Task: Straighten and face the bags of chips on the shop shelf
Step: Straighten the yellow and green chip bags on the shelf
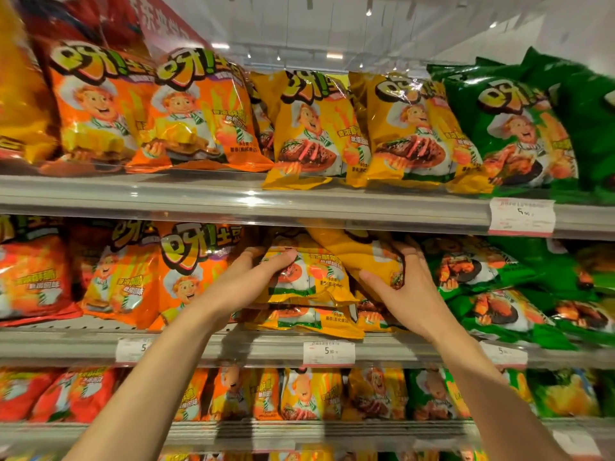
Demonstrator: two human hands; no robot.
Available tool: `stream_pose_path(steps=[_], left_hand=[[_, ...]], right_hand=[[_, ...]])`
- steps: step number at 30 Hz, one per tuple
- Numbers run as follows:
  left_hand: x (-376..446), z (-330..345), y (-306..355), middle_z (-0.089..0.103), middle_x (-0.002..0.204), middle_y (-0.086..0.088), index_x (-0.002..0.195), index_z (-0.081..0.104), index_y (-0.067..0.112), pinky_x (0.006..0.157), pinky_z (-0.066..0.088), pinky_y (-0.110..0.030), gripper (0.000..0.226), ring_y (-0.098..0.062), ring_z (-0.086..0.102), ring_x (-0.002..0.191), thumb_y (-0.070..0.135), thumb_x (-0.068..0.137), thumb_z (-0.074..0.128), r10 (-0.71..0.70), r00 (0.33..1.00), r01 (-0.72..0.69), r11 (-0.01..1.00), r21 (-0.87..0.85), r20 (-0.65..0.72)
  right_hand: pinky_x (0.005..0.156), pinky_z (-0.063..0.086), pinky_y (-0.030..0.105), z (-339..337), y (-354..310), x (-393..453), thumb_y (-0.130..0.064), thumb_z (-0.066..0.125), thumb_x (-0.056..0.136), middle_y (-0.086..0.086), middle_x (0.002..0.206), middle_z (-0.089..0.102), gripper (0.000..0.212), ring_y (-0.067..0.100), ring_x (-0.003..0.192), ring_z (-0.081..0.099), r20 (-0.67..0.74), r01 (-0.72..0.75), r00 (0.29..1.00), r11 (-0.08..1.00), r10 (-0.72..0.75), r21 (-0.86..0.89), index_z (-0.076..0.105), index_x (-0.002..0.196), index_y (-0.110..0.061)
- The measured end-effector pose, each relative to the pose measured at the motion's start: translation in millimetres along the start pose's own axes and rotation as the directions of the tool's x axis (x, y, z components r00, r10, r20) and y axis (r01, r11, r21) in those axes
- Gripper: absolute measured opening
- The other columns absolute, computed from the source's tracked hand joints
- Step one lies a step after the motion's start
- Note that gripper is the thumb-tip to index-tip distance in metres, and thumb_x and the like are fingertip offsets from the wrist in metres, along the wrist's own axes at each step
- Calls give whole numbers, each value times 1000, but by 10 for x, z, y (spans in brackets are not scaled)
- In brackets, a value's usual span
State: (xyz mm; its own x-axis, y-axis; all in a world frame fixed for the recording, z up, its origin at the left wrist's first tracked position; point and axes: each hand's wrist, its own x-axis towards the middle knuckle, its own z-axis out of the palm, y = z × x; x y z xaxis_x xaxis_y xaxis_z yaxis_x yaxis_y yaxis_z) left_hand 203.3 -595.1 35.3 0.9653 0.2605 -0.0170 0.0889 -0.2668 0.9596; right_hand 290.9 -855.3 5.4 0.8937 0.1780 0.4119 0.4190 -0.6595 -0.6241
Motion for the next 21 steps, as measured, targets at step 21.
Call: stream_pose_path(steps=[21], left_hand=[[50,43,-110,59,103,16,151,34,18,79,46,-31,78,3,58,90,52,88,65,49,992,-52,998,-31,-115]], right_hand=[[120,27,49,-67,-1,1,-87,45,76,5,157,20,89,30,148,21,2,55,998,994,-55,-93,34,148,-35]])
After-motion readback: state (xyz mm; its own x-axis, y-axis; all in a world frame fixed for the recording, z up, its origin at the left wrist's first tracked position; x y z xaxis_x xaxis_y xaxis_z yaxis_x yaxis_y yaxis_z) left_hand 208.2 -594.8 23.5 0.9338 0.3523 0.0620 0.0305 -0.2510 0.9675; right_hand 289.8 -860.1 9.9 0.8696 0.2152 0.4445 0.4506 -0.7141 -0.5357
